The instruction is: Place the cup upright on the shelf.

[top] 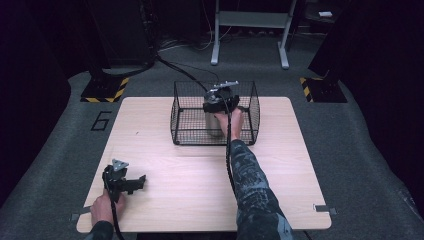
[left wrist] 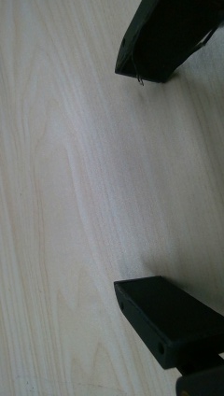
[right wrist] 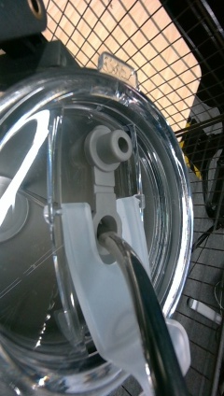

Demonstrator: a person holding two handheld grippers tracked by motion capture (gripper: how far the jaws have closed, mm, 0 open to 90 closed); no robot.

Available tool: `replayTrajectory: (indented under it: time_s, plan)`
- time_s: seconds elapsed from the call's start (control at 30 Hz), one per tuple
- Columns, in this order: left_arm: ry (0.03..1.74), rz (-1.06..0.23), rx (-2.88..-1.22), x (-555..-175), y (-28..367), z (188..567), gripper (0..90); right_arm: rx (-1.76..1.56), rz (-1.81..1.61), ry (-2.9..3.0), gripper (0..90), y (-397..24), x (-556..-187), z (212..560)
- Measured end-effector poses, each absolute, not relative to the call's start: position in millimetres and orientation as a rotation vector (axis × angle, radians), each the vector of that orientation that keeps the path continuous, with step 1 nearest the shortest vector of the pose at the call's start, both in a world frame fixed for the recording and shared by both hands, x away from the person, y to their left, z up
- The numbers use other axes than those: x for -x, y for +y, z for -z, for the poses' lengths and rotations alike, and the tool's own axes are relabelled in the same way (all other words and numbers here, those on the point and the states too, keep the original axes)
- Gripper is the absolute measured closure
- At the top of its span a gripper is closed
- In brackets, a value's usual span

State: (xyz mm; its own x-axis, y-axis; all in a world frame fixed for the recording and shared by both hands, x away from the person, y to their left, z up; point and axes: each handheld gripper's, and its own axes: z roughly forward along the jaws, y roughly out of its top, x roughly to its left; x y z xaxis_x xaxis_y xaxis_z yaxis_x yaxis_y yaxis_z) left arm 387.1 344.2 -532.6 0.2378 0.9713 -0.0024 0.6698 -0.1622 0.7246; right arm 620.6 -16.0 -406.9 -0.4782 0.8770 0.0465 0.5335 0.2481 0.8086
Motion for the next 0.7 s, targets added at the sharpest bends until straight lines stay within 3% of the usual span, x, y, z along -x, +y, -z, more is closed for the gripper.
replayTrajectory:
  time_s: [0.7]
  plan:
    - [1.495,-0.635,-1.923,-387,345,532,0.3,-1.178,-1.093,2.151,3.5,-25,-601,414]
